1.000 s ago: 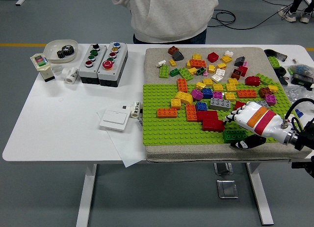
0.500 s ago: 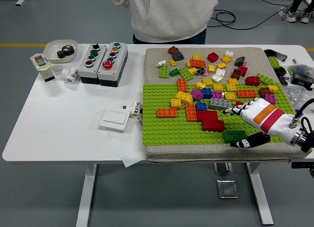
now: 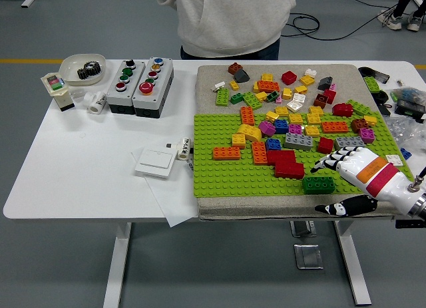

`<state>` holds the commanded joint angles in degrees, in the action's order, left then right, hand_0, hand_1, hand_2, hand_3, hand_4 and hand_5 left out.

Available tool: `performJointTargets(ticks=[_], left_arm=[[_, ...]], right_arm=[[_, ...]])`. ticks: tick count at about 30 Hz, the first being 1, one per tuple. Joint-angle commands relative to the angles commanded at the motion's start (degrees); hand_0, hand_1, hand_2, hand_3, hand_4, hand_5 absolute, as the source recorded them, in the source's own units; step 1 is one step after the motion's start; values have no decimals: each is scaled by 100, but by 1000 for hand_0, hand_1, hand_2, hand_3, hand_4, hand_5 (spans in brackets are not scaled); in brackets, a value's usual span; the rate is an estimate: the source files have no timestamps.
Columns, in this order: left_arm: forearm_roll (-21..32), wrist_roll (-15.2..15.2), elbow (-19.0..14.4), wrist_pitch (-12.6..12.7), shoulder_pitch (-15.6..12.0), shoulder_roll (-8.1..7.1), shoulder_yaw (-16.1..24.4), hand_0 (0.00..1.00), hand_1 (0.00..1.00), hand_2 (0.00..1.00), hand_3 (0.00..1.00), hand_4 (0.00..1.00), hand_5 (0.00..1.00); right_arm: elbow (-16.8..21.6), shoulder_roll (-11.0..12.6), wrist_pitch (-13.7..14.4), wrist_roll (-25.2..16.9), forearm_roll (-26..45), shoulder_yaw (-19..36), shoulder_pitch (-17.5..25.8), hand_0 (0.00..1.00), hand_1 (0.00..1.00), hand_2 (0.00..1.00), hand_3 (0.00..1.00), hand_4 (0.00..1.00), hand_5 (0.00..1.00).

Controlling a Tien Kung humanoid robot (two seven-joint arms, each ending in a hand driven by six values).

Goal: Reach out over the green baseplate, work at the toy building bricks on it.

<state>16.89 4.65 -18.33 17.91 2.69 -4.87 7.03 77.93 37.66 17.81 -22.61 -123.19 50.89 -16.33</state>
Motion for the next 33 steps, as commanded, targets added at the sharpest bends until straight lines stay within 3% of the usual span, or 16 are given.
performJointTargets(ticks=[33], left_arm=[[28, 7, -3, -11, 41, 4, -24, 653, 750, 764, 577, 653, 607]], right_arm=[[-261, -91, -24, -13, -231, -353, -75, 690, 689, 729, 620, 844, 618]])
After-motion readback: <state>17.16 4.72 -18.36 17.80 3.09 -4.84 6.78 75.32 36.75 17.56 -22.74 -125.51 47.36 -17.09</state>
